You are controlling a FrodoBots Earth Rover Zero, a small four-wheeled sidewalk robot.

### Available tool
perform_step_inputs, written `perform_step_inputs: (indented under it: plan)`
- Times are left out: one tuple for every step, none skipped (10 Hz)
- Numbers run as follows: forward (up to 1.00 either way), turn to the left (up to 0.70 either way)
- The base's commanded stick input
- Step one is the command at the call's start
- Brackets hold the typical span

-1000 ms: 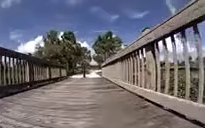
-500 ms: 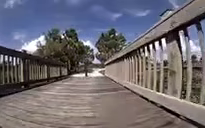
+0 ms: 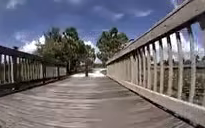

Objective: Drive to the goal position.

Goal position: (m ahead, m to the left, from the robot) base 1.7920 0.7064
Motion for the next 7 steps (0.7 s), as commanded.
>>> perform_step_inputs:
  plan:
    - [0.85,0.00]
    - [0.85,0.00]
    - [0.85,0.00]
    - [0.85,0.00]
    - [0.85,0.00]
    - [0.85,0.00]
    - [0.85,0.00]
